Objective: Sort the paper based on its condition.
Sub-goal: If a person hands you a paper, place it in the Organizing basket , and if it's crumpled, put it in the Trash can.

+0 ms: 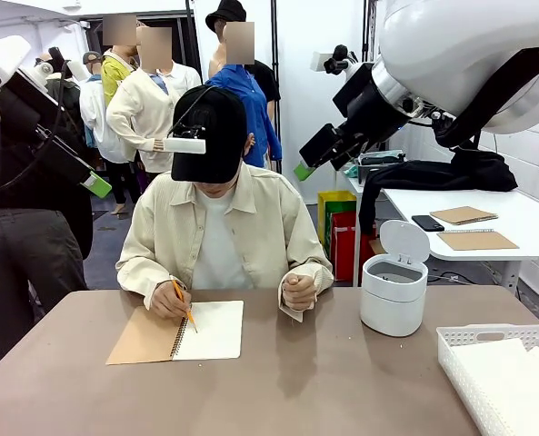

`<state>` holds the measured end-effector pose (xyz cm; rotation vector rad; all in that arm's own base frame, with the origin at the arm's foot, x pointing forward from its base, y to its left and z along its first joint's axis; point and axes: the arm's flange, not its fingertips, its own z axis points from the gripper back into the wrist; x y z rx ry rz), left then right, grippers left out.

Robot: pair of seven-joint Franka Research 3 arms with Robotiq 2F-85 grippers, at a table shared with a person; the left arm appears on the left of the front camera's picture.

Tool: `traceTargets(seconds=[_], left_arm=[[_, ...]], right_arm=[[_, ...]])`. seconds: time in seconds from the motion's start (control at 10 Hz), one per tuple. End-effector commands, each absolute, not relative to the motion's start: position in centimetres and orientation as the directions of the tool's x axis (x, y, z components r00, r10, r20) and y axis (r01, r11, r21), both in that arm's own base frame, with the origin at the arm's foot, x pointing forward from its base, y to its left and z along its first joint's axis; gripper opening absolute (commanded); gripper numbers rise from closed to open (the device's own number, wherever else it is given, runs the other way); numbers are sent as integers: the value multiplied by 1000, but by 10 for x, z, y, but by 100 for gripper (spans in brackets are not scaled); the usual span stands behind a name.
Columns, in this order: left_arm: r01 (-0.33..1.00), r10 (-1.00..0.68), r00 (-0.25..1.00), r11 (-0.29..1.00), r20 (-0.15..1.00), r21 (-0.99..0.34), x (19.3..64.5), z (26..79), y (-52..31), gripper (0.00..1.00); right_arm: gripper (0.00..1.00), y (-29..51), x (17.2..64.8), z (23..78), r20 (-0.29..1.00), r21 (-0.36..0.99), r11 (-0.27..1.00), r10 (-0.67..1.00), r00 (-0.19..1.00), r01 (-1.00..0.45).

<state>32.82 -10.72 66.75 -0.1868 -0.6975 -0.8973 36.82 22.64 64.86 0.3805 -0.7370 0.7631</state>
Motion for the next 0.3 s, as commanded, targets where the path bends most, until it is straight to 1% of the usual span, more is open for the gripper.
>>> traceTargets(seconds=[0.0, 0.2], left_arm=[[767, -649, 424, 628, 631, 130, 329, 668, -107, 100], [767, -649, 424, 628, 631, 130, 329, 668, -107, 100]], right_arm=[[100, 227, 369, 648, 721, 52, 673, 486, 494, -738], [100, 227, 369, 648, 721, 52, 673, 486, 494, -738]])
